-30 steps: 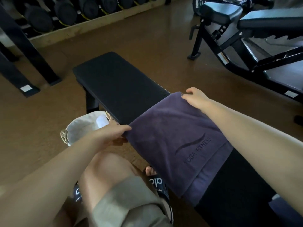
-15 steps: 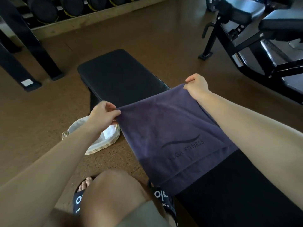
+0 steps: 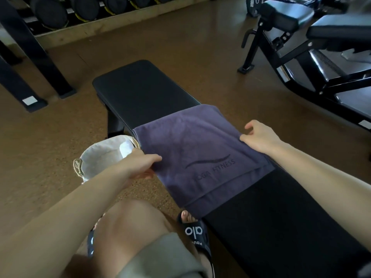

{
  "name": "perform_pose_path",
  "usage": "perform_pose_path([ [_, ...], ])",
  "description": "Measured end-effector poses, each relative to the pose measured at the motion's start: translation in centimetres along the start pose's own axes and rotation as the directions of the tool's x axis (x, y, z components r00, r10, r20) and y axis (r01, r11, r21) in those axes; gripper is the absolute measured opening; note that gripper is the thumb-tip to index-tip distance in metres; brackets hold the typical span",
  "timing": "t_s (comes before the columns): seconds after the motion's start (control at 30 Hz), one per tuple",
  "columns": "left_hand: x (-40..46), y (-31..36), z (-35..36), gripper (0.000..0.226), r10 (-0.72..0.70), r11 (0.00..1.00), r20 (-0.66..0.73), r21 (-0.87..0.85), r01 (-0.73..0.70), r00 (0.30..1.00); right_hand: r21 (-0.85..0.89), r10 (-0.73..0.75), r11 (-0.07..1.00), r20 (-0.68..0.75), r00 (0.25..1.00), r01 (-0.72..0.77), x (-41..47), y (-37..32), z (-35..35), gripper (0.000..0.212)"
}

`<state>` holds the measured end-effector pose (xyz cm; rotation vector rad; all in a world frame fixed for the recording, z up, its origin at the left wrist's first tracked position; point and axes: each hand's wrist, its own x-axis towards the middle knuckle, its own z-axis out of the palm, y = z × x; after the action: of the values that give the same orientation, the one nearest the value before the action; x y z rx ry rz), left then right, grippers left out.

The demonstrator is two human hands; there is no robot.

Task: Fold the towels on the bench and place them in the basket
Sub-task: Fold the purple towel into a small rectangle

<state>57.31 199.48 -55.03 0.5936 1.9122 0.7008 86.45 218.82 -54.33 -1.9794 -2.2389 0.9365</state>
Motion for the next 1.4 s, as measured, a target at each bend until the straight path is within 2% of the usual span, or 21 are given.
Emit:
perform_pose_path([
  [0.13,-1.8,-0.5,1.5,0.009,-0.032,0.999,-0.003,-0.027,0.032,0.999,-0.047,-0.04,0.998,-0.027,0.999,0.039,-1.9,2.2,-0.4,0.034],
  [0.27,-4.2,-1.3,3.8,0.007,-0.081,0.988,0.043,-0.127,0.086,0.996,-0.118,-0.042,0.992,0.001,0.999,0.042,-3.6,2.9,0.0,0.026],
  [0.47,-6.7,-3.9,7.1,0.015,-0.094,0.944,0.085,-0.31,0.116,0.992,-0.163,0.012,0.987,0.003,1.0,-0.011,-5.1,2.3,-0.5,0.047],
  [0.63,-8.3,-4.8,8.5,0.022,-0.115,0.859,0.123,-0.486,0.161,0.986,-0.133,0.122,0.985,0.052,0.991,-0.114,-5.6,2.7,-1.1,0.047],
  [0.77,-9.0,-4.8,8.4,0.024,-0.116,0.781,0.139,-0.599,0.177,0.983,-0.132,0.139,0.983,0.06,0.989,-0.13,-5.8,2.4,-1.0,0.047],
  [0.83,-9.1,-4.8,8.4,0.026,-0.113,0.771,0.137,-0.613,0.174,0.984,-0.066,0.154,0.987,0.067,0.986,-0.149,-5.7,2.3,-0.9,0.049],
  [0.93,-9.1,-5.1,8.2,0.028,-0.116,0.761,0.134,-0.624,0.175,0.984,0.149,0.208,0.964,0.085,0.974,-0.219,-5.2,2.5,-0.9,0.048],
  [1.03,-8.9,-5.3,8.2,0.03,-0.111,0.757,0.141,-0.63,0.175,0.984,0.351,0.251,0.899,0.079,0.965,-0.263,-5.0,3.0,-0.8,0.041],
  [1.2,-8.8,-5.4,7.6,0.024,-0.09,0.758,0.147,-0.631,0.163,0.985,0.609,0.234,0.759,0.076,0.969,-0.231,-5.3,3.0,-1.8,0.029],
  [1.27,-8.7,-5.5,7.3,0.021,-0.08,0.775,0.155,-0.612,0.16,0.985,0.582,0.235,0.785,0.037,0.971,-0.212,-5.3,3.4,-2.3,0.024],
  [1.4,-8.6,-6.4,8.2,0.017,-0.103,0.872,0.175,-0.457,0.174,0.979,0.334,0.259,0.913,-0.027,0.965,-0.236,-5.3,4.7,-1.3,0.018],
])
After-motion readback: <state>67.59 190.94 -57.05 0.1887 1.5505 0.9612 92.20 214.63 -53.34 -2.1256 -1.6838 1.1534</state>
